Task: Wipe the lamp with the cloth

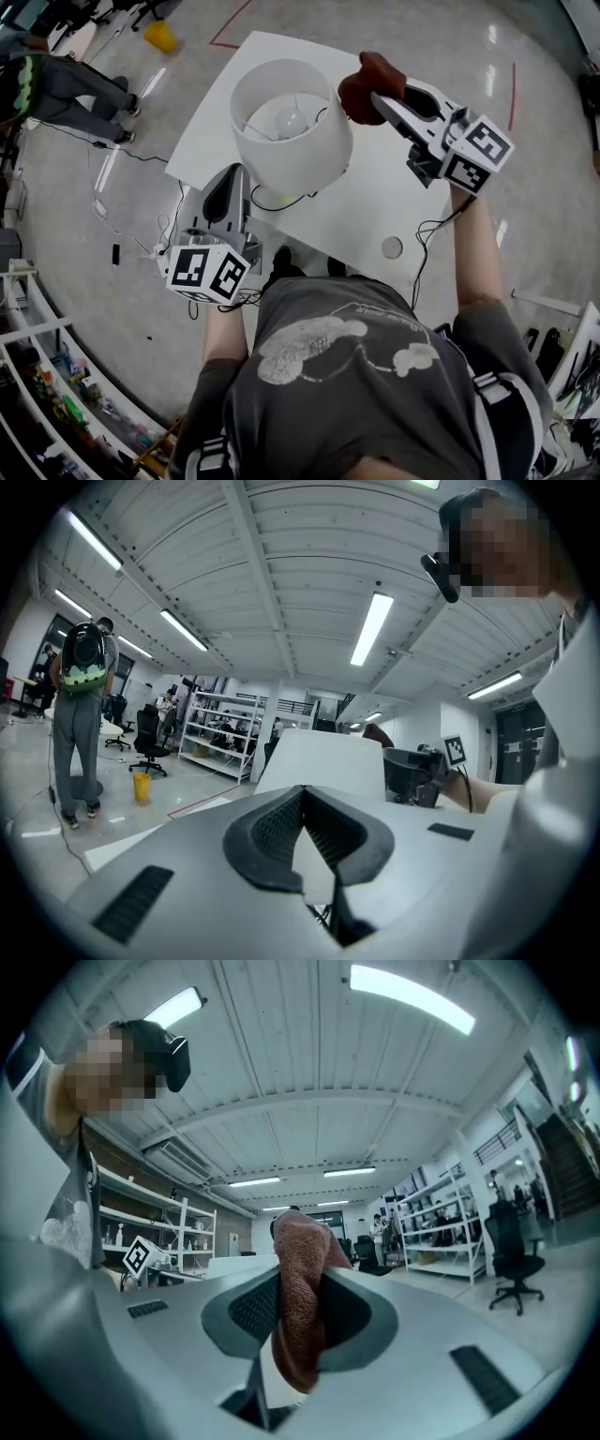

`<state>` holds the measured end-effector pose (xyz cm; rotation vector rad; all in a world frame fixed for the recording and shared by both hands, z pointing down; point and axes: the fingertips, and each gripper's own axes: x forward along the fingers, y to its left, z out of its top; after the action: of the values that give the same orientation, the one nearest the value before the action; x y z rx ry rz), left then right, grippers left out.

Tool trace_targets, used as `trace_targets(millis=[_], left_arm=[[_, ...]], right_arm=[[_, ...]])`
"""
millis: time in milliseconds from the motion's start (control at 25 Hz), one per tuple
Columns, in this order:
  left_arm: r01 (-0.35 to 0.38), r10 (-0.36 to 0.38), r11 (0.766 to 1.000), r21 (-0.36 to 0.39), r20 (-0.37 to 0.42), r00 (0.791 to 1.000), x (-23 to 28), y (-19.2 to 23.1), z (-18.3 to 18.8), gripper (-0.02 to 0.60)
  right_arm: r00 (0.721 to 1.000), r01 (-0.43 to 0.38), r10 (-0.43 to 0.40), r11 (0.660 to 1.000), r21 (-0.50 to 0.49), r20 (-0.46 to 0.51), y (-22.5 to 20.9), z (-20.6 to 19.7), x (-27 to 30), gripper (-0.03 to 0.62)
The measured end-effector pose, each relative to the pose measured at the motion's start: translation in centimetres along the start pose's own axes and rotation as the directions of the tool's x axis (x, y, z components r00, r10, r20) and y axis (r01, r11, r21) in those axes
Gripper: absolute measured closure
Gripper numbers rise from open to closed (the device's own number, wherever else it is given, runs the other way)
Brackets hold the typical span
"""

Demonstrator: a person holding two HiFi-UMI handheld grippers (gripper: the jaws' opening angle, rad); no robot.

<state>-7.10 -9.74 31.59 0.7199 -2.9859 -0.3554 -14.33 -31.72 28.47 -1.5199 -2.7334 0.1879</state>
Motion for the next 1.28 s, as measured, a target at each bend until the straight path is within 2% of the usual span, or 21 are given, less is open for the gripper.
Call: trace_targets(millis=[160,320,640,840,960,1040,1160,1280], left_arm=[[0.011,-0.011,1.000,-0.002,0.004,1.000,-0.1,-0.6,0.2,0.574],[0.034,-0.034,0.999,-0.011,-0.002,0.999,0.0,-1.1,-0.6,0.574],[0.071,-0.073,0.997,-0.033,-0.050,0.996,-0.2,-0.9,-2.4,0.574],[0.121,-0.125,0.992,-0.043,-0.080,0.989,0.0,0.2,-3.2,0.574],[0.156,-0.160,0.987,-0.047,-0.107,0.981,-0.2,0.9,-3.8,0.574],[0.174,-0.180,0.983,-0.056,-0.119,0.976,-0.3,1.5,-4.3,0.574],[0.199,-0.206,0.978,-0.064,-0.131,0.970,-0.2,2.5,-4.4,0.574],[0.225,-0.232,0.972,-0.065,-0.131,0.964,-0.3,3.7,-4.1,0.574]], right_arm=[[1.000,-0.015,0.012,0.994,-0.111,-0.029,3.5,2.1,1.2,0.499],[0.996,-0.010,-0.001,0.992,-0.125,-0.085,4.4,-1.4,1.1,0.499],[0.980,0.058,-0.077,0.993,-0.105,-0.185,5.5,-7.6,-0.3,0.499],[0.963,0.157,-0.155,0.988,-0.011,-0.221,5.3,-11.8,-1.4,0.499],[0.946,0.239,-0.212,0.967,0.085,-0.245,5.1,-14.4,-2.5,0.499],[0.926,0.299,-0.261,0.948,0.110,-0.274,4.9,-15.8,-3.4,0.497],[0.898,0.379,-0.334,0.918,0.117,-0.287,4.4,-16.2,-4.4,0.497],[0.889,0.422,-0.389,0.901,0.099,-0.241,5.0,-14.0,-5.0,0.497]])
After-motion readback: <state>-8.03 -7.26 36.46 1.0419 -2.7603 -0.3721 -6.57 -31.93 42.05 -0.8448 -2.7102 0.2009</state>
